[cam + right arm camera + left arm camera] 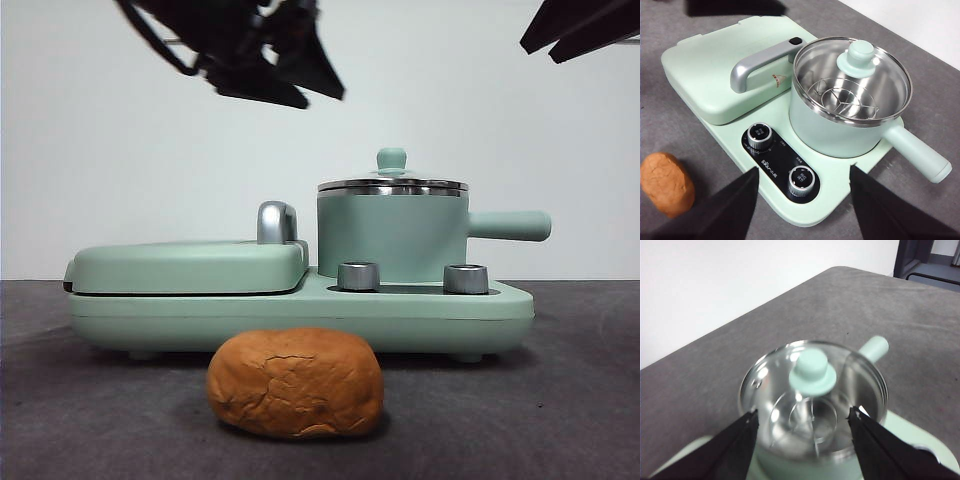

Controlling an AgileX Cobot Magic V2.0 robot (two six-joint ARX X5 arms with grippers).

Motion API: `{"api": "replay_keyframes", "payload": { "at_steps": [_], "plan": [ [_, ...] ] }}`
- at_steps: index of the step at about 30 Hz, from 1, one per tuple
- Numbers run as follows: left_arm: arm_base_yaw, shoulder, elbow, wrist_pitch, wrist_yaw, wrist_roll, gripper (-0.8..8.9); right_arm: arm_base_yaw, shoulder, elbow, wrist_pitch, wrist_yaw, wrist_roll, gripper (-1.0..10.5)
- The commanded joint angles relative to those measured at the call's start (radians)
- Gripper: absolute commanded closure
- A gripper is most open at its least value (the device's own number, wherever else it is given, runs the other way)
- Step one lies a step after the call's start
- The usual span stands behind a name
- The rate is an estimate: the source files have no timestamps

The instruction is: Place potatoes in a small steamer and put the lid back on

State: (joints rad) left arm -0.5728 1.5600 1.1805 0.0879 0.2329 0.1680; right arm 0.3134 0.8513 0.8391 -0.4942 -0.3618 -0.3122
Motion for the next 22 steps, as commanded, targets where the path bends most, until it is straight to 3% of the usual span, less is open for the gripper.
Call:
{"api": "replay_keyframes", "payload": {
  "at_steps": [1, 13, 22],
  "plan": [
    [-0.018, 0.082, 0.09, 0.013, -0.003, -0.006, 5.24, 0.005, 0.003, 0.015, 0.016, 0.003, 0.018, 6.6],
    [-0.037, 0.312, 0.319, 0.014, 0.0, -0.008, 5.23, 0.005, 0.003, 0.015, 0.023, 0.003, 0.024, 6.6],
    [-0.047, 0.385, 0.353, 0.043, 0.004, -0.032, 5.24, 0.005, 0.004, 0.015, 0.023, 0.004, 0.024, 6.6]
  ]
}}
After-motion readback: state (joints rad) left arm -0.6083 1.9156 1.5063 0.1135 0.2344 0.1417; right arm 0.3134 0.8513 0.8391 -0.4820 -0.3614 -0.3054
